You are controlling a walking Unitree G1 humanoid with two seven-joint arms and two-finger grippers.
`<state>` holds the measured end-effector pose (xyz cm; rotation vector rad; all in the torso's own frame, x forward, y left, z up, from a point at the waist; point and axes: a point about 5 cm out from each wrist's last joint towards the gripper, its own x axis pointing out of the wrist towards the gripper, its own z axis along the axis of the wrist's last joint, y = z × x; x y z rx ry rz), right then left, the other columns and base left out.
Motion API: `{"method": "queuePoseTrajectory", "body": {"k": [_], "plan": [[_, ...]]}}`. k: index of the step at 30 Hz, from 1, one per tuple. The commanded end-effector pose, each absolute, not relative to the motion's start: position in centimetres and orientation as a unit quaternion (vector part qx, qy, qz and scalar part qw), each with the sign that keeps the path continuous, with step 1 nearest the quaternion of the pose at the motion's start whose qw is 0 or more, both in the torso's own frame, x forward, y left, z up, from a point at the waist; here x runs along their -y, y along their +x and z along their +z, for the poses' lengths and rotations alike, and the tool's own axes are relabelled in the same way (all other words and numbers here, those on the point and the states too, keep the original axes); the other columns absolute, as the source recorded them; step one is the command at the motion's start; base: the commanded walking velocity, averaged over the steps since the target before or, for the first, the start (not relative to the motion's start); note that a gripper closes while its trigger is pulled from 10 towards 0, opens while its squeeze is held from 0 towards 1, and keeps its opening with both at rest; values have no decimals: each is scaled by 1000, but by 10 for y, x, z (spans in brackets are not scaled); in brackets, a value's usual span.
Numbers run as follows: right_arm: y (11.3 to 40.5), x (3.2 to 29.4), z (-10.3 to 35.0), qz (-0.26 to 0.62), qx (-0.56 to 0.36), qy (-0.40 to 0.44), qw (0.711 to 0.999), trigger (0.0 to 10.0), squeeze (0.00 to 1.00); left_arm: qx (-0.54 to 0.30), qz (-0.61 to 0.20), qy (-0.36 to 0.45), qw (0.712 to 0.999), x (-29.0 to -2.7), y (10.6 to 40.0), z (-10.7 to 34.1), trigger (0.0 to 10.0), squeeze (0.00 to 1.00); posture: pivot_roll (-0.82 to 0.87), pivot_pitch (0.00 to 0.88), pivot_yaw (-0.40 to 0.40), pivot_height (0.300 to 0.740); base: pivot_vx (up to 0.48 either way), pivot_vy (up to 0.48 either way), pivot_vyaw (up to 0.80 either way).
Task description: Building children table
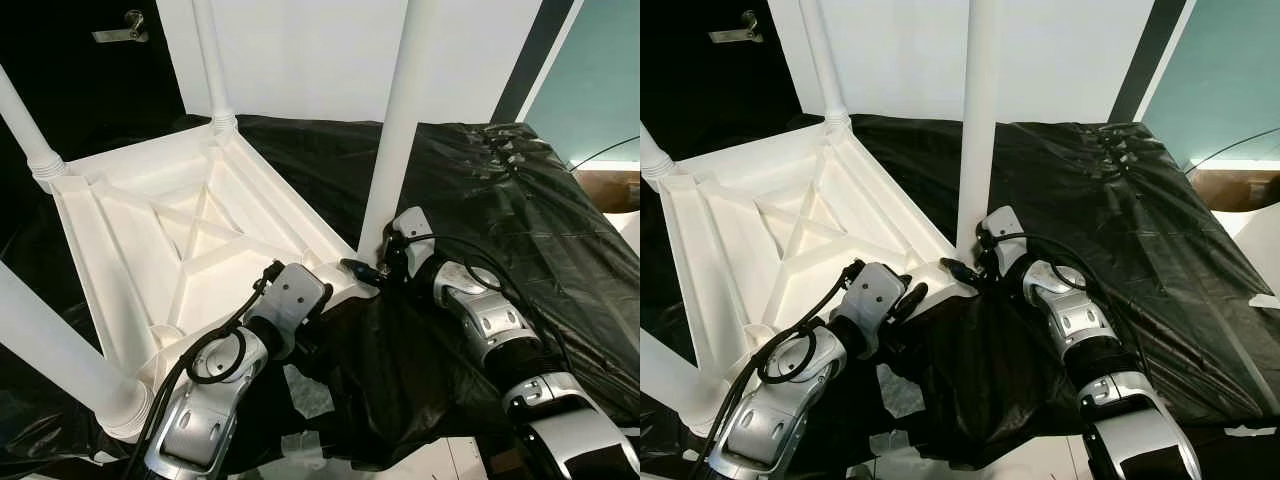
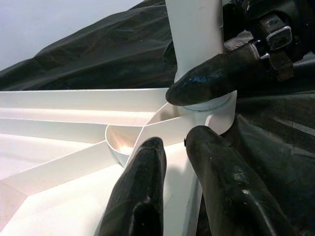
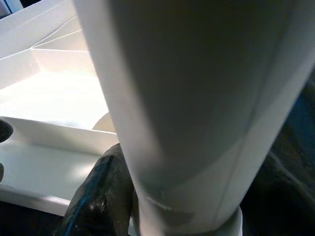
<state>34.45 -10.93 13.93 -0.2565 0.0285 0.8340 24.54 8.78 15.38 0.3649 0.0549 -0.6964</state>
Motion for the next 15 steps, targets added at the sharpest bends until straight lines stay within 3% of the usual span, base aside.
{"method": "queuePoseTrajectory", "body": {"k": [1,2,3,4,9,15], "plan": [[342,107,134,398,-21,-130,908,196,0,-29,-323,180,929,-88,246,151,10000,0,125,23,-78,740,0,0,0],[341,105,133,389,-20,-127,912,7137,0,-28,-323,181,929,-87,246,151,10000,0,127,24,-77,740,0,0,0],[341,105,133,389,-20,-127,912,7137,0,-28,-323,181,929,-87,246,151,10000,0,127,24,-77,740,0,0,0],[341,104,132,377,-20,-124,917,10000,0,-25,-323,184,928,-87,246,152,10000,0,126,25,-74,740,0,0,0],[342,98,126,282,-38,-88,954,10000,0,-27,-326,187,926,-87,246,151,10000,0,121,29,-66,740,0,0,0],[340,90,122,211,-41,-66,974,10000,0,-27,-327,187,926,-88,246,152,10000,0,115,32,-63,740,0,0,0]]}}
